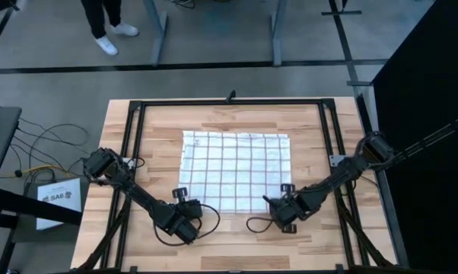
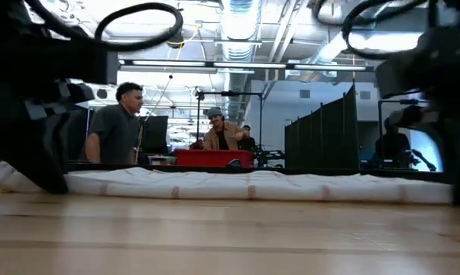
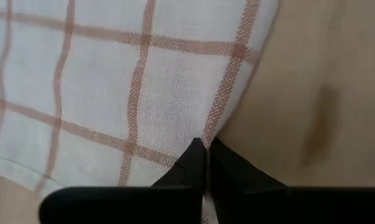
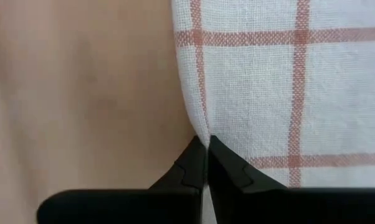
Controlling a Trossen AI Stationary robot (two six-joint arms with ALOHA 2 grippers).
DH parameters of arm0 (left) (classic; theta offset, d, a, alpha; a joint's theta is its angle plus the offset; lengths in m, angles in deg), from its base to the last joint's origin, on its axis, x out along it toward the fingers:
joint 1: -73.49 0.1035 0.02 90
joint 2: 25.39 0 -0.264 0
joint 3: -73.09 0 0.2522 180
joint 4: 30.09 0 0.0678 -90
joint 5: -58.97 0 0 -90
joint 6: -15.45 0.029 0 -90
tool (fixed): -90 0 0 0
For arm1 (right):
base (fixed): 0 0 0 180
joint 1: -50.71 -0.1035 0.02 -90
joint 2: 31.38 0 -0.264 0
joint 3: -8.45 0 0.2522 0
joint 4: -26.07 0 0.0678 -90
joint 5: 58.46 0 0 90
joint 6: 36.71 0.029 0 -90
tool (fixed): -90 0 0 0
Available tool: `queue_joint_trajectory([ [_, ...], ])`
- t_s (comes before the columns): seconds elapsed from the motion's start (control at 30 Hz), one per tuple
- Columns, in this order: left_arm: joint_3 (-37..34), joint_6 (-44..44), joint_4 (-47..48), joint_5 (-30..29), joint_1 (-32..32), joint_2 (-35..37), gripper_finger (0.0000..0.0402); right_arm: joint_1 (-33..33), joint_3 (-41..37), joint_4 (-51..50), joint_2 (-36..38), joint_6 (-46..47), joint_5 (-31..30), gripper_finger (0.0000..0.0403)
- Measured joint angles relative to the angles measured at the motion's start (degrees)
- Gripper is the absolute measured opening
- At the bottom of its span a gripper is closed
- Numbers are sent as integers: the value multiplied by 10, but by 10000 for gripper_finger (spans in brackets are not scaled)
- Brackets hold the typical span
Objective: Roll towel
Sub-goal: Fold the towel
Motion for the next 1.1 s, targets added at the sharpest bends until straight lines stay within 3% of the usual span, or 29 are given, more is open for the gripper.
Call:
queue_joint_trajectory([
  [0.27, 37, -49, -52, 131, -43, 0, 0, -78, -1, 97, -2, 123, 95, 0],
  [0.5, 44, -66, -81, 188, -56, 22, 0, -131, -1, 179, -2, 224, 122, 0],
  [0.7, 44, -34, -83, 236, -33, 57, 0, -133, 0, 204, 10, 236, 181, 0],
  [0.93, 39, 19, -73, 281, 20, 112, 0, -105, 0, 180, 66, 205, 192, 0],
  [1.1, 16, 60, -78, 346, 60, 129, 0, -82, -13, 158, 100, 185, 205, 0],
])
